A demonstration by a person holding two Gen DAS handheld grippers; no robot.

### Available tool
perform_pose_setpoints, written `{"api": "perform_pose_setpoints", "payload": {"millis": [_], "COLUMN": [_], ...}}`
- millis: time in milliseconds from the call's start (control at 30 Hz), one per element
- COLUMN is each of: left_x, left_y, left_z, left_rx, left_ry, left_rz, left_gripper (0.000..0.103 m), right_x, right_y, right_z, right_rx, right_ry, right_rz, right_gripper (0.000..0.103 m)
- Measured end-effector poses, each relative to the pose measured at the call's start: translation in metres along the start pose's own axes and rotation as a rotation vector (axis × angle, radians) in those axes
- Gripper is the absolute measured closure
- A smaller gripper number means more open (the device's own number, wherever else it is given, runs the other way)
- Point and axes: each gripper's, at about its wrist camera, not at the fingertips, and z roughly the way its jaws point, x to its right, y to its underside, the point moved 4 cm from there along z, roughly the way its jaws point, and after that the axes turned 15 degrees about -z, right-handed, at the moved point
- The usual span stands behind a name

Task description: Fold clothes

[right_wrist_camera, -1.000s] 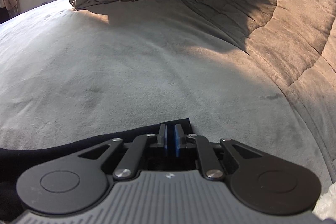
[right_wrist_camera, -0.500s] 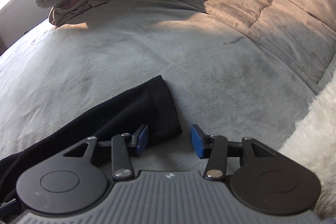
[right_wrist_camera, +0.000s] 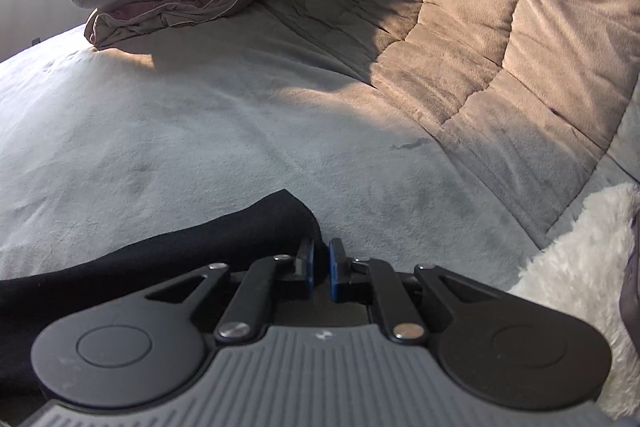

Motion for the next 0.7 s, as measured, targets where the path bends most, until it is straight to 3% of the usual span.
{"api": "perform_pose_setpoints", "payload": {"millis": [167, 233, 333, 367, 400, 700], "left_x": [0.003, 0.001, -0.008, -0.013, -0.018, -0.090], "left_y": [0.013, 0.011, 0.004, 0.000, -0.004, -0.025], "left_z": [0.011, 0.006, -0.005, -0.007, -0.009, -0.040], "left_rx": [-0.086, -0.083, -0.062, -0.050, -0.038, 0.062], "left_ry": [0.004, 0.036, 0.064, 0.050, 0.036, -0.236], "left_rz": [0.041, 0.014, -0.038, -0.047, -0.056, -0.097], "left_gripper": [0.094, 0.085, 0.071, 0.068, 0.067, 0.053], "right_x": [-0.006, -0.006, -0.001, 0.000, 0.001, -0.011], "right_y": [0.012, 0.015, 0.012, 0.010, 0.007, -0.006], "right_z": [0.014, 0.016, 0.013, 0.012, 0.011, 0.024], "right_rx": [-0.089, -0.085, -0.044, -0.028, -0.012, 0.038], "right_ry": [0.006, -0.004, -0.022, -0.023, -0.023, -0.076], "right_rz": [-0.096, -0.090, -0.065, -0.062, -0.060, -0.027], "right_gripper": [0.094, 0.091, 0.077, 0.064, 0.060, 0.060]}}
